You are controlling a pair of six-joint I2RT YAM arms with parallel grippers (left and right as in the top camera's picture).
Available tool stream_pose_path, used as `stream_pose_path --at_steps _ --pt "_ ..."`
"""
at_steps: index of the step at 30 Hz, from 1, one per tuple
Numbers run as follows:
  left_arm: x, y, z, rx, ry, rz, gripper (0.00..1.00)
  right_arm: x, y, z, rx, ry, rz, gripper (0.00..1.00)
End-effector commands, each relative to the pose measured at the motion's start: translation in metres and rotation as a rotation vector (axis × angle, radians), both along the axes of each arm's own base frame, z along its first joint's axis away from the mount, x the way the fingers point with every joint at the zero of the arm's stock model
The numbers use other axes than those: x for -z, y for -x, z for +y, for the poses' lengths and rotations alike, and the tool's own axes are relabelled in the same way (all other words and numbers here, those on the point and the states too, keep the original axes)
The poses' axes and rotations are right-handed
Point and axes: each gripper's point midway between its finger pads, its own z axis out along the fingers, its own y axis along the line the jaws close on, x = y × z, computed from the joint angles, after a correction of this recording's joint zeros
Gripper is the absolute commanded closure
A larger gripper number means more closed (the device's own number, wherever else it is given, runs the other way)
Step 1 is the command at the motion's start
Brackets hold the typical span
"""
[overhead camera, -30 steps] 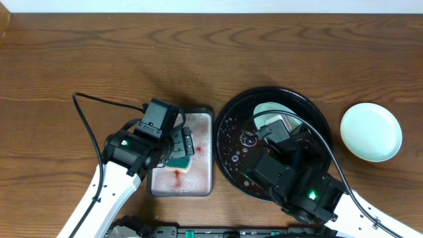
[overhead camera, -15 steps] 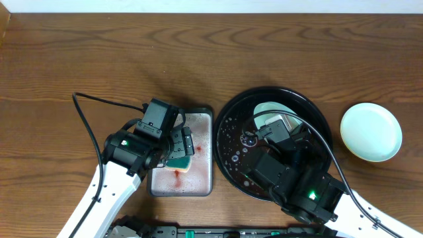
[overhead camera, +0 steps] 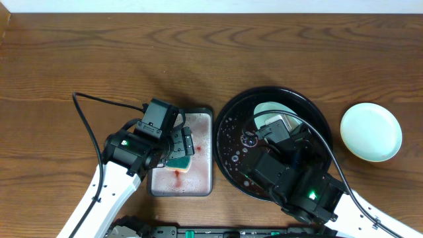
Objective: Clean dirty plates on tray and stack at the side
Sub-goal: 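Tilt the pale green plate upright with the right gripper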
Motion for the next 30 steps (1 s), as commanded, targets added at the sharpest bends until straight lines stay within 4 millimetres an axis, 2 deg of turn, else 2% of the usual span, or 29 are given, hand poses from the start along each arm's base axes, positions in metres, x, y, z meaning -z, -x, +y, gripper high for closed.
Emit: stream_pose_path --at_steps 1,24,30 --pt "-0.0012 -0.0003 0.0018 -0.001 -0.003 -0.004 0.13 -0.0163 -0.0008 -0.0010 0.010 -0.012 -0.054 0.99" --pt "-0.0012 -0.0003 0.0017 -0.001 -0.002 -0.004 0.13 -0.0160 -0.0005 -0.0014 0.010 -0.011 -0.052 0.99" --pt "-0.0012 -0.0003 0.0017 -0.001 -0.002 -0.004 0.13 -0.0136 -0.0038 -0.0088 0.097 -0.148 -0.091 0.99"
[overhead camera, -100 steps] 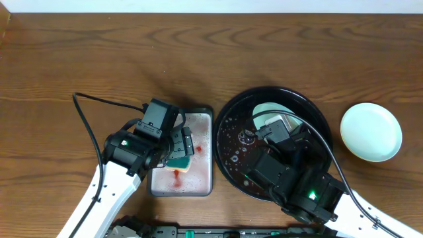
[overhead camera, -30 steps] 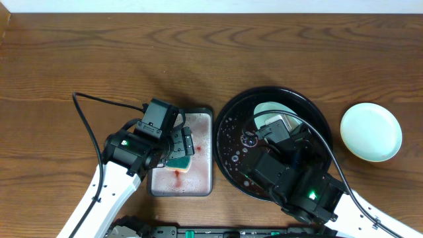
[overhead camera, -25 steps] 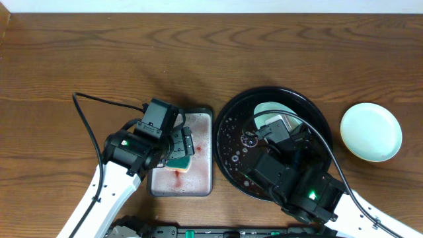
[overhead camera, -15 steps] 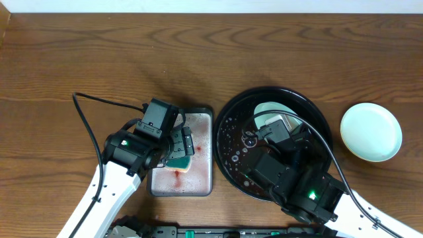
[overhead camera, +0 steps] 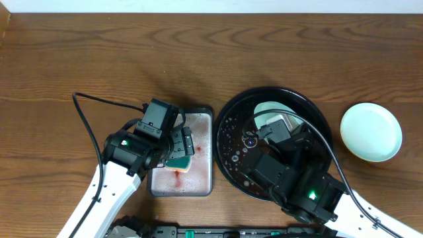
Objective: Clean dirty plates on tray and stack at the side
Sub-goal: 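Tilt the pale green plate upright with the right gripper, then carry the plate right and stack it on the plate pile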
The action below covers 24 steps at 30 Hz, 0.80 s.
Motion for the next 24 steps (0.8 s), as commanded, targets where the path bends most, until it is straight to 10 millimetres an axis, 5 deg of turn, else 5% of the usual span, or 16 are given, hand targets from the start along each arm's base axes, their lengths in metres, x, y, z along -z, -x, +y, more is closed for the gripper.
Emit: stream_pose_path --at_steps 1,11,17,24 --pt "-0.001 0.000 0.002 -0.001 -0.002 -0.005 0.13 -0.011 -0.005 -0.010 0.097 -0.141 -0.073 0.99" --pt "-0.001 0.000 0.002 -0.001 -0.002 -0.005 0.13 0.067 -0.023 -0.065 0.362 -0.520 0.330 0.99" --pt "-0.001 0.000 0.002 -0.001 -0.002 -0.005 0.13 0.069 -0.052 -0.087 0.303 -0.927 0.398 0.99" --pt "-0.001 0.000 0.002 -0.001 -0.002 -0.005 0.13 0.079 -0.065 -0.210 0.627 -1.228 0.174 0.99"
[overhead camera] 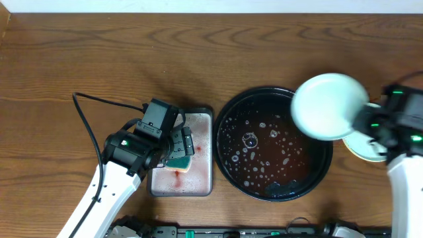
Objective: Clean dirty plates on tray and stack at the side
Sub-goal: 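Carry the plate right and stack it on the plate pile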
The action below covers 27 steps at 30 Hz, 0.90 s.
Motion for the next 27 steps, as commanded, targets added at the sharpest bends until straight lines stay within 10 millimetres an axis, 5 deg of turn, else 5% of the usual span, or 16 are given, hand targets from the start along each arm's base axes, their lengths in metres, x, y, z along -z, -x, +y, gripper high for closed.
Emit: stream_pose_path --at_steps 1,8,13,15,17,22,25,27 --pt "-0.001 0.000 0.002 -0.001 -0.002 -0.005 0.13 0.006 -0.002 -0.032 0.118 -0.173 -0.044 0.99" --pt "-0.001 0.000 0.002 -0.001 -0.002 -0.005 0.13 0.067 0.024 -0.111 0.406 -0.269 0.057 0.99" --pt "-0.001 0.000 0.002 -0.001 -0.002 -0.005 0.13 0.106 0.042 -0.122 0.480 -0.349 0.159 0.99" --pt "-0.001 0.000 0.002 -0.001 -0.002 -0.005 0.13 0.108 0.044 -0.122 0.482 -0.353 0.168 0.73" --pt "-0.001 0.000 0.002 -0.001 -0.002 -0.005 0.13 0.087 0.033 -0.118 0.426 -0.343 0.099 0.53" --pt "-0.001 0.000 0.002 -0.001 -0.002 -0.005 0.13 0.017 0.000 -0.077 0.207 -0.301 -0.109 0.54" --pt "-0.001 0.000 0.002 -0.001 -0.002 -0.005 0.13 -0.024 -0.009 -0.030 0.040 -0.234 -0.186 0.53" --pt "-0.001 0.000 0.002 -0.001 -0.002 -0.005 0.13 -0.048 -0.007 0.019 -0.130 -0.188 -0.219 0.50"
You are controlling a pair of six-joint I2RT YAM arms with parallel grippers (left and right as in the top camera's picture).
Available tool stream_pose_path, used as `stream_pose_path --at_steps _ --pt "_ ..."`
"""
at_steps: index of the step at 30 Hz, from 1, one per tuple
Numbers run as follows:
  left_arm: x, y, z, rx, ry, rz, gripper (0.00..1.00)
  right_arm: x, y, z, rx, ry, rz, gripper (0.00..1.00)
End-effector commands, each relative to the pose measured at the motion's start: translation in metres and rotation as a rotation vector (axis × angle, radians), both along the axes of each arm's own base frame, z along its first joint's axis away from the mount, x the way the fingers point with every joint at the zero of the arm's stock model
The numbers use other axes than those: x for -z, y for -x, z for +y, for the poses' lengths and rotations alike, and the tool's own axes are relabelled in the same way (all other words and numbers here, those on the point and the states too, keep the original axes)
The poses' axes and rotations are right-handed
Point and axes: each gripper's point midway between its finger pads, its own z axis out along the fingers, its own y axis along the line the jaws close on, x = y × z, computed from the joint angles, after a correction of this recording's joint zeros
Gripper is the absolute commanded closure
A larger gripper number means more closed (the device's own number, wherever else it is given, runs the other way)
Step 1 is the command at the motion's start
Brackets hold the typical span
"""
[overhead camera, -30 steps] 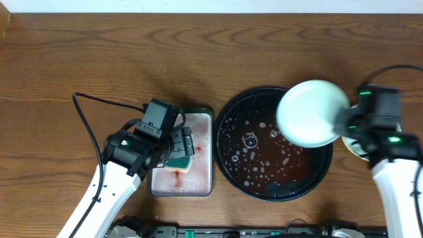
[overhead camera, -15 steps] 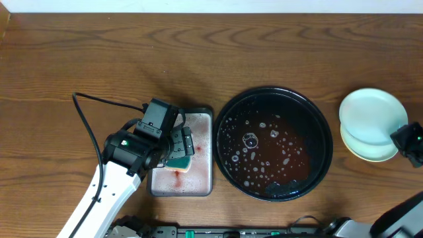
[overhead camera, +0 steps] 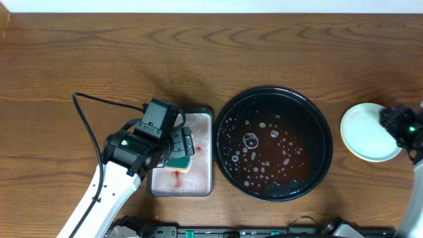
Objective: Clean dirty plates on tray and stack at the side
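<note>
Pale green plates lie stacked on the table at the right, beside the basin. My right gripper sits at the stack's right rim; its fingers are too dark and small to tell open from shut. The round black basin holds reddish, bubbly water and no plate shows in it. At the left, my left gripper is down in the small grey tray, shut on a green and yellow sponge with red stains under it.
A black cable loops from the left arm over the table at the left. The right arm reaches in from the frame's right edge. Bare wooden tabletop stretches along the back.
My right gripper held a pale green plate in the air over the basin's right rim; now that plate lies on the plate at the side, with the gripper at its right rim. The left arm is unchanged.
At the two oldest moments my right arm was low over the basin with a plate in the water, one plate lay at the side, and the left gripper rested on the sponge. Then the plate was lifted out. Now it lies on the side plate.
</note>
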Motion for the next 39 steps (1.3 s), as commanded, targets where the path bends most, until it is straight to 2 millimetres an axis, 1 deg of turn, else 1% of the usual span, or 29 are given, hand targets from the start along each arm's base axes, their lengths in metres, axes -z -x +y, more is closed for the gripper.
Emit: stream_pose_path --at_steps 1,4,6,7,10,14,16,18,19,20,23,26,28,39 --pt "-0.001 -0.001 0.002 -0.001 -0.002 -0.006 0.13 -0.042 -0.001 0.076 -0.278 0.070 -0.109 0.50" --pt "-0.001 -0.001 0.002 -0.001 -0.002 -0.006 0.13 -0.048 0.009 0.119 -0.428 0.091 -0.117 0.50" --pt "-0.001 -0.001 0.002 -0.001 -0.002 -0.005 0.13 -0.047 0.016 0.143 -0.515 0.090 -0.109 0.50" --pt "-0.001 -0.001 0.002 -0.001 -0.002 -0.005 0.13 -0.045 0.021 0.158 -0.577 0.091 -0.098 0.50" --pt "-0.001 -0.001 0.002 -0.001 -0.002 -0.005 0.13 -0.038 0.031 0.180 -0.675 0.093 -0.068 0.50" --pt "-0.001 -0.001 0.002 -0.001 -0.002 -0.006 0.13 -0.034 0.037 0.197 -0.749 0.092 -0.051 0.48" --pt "-0.001 -0.001 0.002 -0.001 -0.002 -0.006 0.13 -0.035 0.039 0.202 -0.770 0.094 -0.057 0.45" --pt "-0.001 -0.001 0.002 -0.001 -0.002 -0.005 0.13 -0.038 0.042 0.213 -0.825 0.095 -0.081 0.36" --pt "-0.001 -0.001 0.002 -0.001 -0.002 -0.006 0.13 -0.041 0.044 0.221 -0.868 0.095 -0.103 0.28" --pt "-0.001 -0.001 0.002 -0.001 -0.002 -0.006 0.13 -0.044 0.047 0.228 -0.904 0.107 -0.123 0.01" --pt "-0.001 -0.001 0.002 -0.001 -0.002 -0.006 0.13 -0.054 0.053 0.242 -0.955 0.121 -0.169 0.01" --pt "-0.001 -0.001 0.002 -0.001 -0.002 -0.005 0.13 -0.059 0.060 0.252 -0.996 0.115 -0.194 0.01" --pt "-0.001 -0.001 0.002 -0.001 -0.002 -0.005 0.13 -0.059 0.063 0.255 -1.008 0.114 -0.190 0.01" --pt "-0.001 -0.001 0.002 -0.001 -0.002 -0.006 0.13 -0.056 0.065 0.253 -1.004 0.123 -0.173 0.01"
